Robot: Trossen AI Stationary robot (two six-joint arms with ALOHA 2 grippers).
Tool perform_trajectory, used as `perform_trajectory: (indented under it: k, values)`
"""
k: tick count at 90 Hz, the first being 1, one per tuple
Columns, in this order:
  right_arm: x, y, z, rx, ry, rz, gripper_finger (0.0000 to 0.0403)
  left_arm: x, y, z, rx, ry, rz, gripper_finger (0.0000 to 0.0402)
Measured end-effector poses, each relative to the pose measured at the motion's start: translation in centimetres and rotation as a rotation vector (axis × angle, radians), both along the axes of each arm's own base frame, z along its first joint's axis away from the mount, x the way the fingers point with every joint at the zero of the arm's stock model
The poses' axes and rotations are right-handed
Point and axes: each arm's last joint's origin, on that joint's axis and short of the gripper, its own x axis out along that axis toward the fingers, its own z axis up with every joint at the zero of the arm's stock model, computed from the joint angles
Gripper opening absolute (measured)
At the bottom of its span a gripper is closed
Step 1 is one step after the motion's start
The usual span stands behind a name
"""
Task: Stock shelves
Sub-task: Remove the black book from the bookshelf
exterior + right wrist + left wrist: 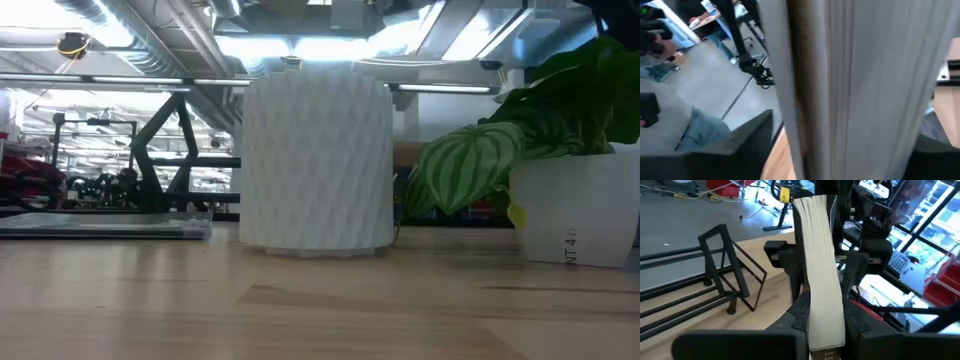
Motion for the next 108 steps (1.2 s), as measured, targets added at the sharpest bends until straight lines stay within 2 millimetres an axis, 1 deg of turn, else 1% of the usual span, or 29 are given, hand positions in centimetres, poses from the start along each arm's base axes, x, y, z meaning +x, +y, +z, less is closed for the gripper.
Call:
perform_trajectory:
  k: [7,13,15,17,28,39,51,62,83,99,108]
  values:
    - [0.1,0.0,-0.1,0.005,0.010,-0.017,0.0131,-0.1,0.0,-0.1,-0.002,0.019,-0.018,0.0031]
    - [0.1,0.0,-0.2,-0.003,0.019,-0.032,0.0053,-0.2,0.0,-0.1,0.003,0.052,-0.044,0.0047]
    - [0.1,0.0,-0.3,-0.009,0.024,-0.042,0.0037,-0.2,0.0,-0.2,0.006,0.067,-0.057,0.0054]
    - [0.1,0.0,-0.3,-0.016,0.027,-0.050,0.0031,-0.2,0.1,-0.2,0.007,0.081,-0.070,0.0063]
    - [-0.1,-0.3,-0.7,-0.037,0.077,-0.113,0.0032,-0.6,0.3,-0.4,0.005,0.161,-0.142,0.0112]
    - [-0.6,-0.2,-1.3,-0.063,0.156,-0.103,0.0032,-1.3,0.9,-0.2,-0.020,0.210,-0.206,0.0150]
    - [-1.0,-0.2,-2.0,-0.114,0.223,-0.125,0.0032,-2.0,2.3,0.1,-0.014,0.211,-0.194,0.0178]
    - [-1.1,-0.3,-2.1,-0.148,0.224,-0.125,0.0032,-1.9,3.3,0.1,0.003,0.235,-0.137,0.0190]
    - [-0.8,0.4,-2.7,-0.165,0.223,-0.081,0.0032,0.1,4.2,-1.1,0.029,0.340,-0.097,0.0194]
    - [-0.5,0.6,-3.3,-0.174,0.224,-0.055,0.0032,2.3,4.8,-1.3,0.019,0.373,-0.152,0.0194]
    - [-0.4,0.7,-3.3,-0.169,0.216,-0.038,0.0032,3.7,5.5,-1.9,-0.002,0.429,-0.175,0.0194]
